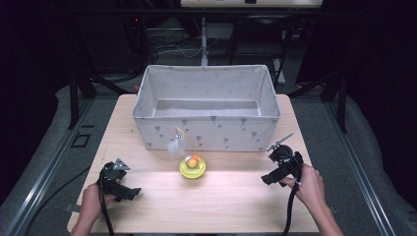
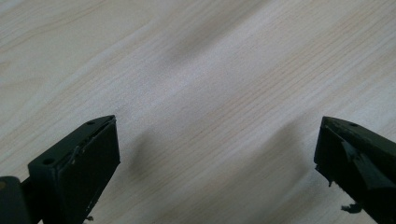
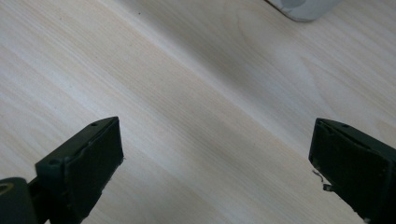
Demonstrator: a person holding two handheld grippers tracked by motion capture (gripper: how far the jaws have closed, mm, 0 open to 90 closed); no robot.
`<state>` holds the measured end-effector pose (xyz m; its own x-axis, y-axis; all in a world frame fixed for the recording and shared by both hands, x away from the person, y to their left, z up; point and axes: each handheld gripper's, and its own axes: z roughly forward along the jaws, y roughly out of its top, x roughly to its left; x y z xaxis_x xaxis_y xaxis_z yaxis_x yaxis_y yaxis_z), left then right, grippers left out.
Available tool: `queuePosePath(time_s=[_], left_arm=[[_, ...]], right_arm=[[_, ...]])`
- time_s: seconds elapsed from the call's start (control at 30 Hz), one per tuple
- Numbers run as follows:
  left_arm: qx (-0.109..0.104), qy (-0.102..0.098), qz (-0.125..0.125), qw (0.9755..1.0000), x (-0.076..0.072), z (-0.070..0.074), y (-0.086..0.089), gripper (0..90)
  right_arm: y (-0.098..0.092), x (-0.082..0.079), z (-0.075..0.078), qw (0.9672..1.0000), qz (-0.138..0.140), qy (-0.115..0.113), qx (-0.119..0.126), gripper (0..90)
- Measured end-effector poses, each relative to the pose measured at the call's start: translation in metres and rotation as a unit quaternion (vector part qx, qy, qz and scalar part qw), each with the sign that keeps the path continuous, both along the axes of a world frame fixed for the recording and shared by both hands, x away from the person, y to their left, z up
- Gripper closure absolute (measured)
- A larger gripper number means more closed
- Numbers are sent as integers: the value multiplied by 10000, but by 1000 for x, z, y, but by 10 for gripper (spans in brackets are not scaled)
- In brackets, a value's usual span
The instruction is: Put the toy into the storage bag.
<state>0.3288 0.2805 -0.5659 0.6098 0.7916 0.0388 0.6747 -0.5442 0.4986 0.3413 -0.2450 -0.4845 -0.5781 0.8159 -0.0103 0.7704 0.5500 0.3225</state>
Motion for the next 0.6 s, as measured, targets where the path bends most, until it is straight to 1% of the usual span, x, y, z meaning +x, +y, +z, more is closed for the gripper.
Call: queuePosePath(time_s=[0.1, 0.17, 0.2, 0.37, 0.5, 0.53, 0.57, 0.6], left_arm=[[-17, 15, -10, 10000, 0, 0, 0, 3], [3, 16, -5, 10000, 0, -1, 0, 3], [7, 21, -7, 10000, 0, -1, 0, 3], [22, 28, -19, 10000, 0, -1, 0, 3], [2, 35, -14, 10000, 0, -1, 0, 3], [4, 31, -12, 10000, 0, -1, 1, 3], [5, 19, -12, 10000, 0, -1, 1, 3], [3, 17, -13, 10000, 0, -1, 1, 3]], right_arm=[[1, -1, 0, 10000, 9, -52, -59, 25], [2, -1, 0, 10000, 12, -53, -50, 25], [3, 0, 0, 10000, 43, -16, -76, 25], [9, 0, 0, 9998, 126, 0, -152, 25], [13, -1, -2, 9998, 146, 2, -98, 25], [14, -1, 0, 9997, 205, 65, -154, 25], [15, -1, 0, 9995, 236, 50, -198, 25], [17, -1, 0, 9995, 232, 37, -189, 25]])
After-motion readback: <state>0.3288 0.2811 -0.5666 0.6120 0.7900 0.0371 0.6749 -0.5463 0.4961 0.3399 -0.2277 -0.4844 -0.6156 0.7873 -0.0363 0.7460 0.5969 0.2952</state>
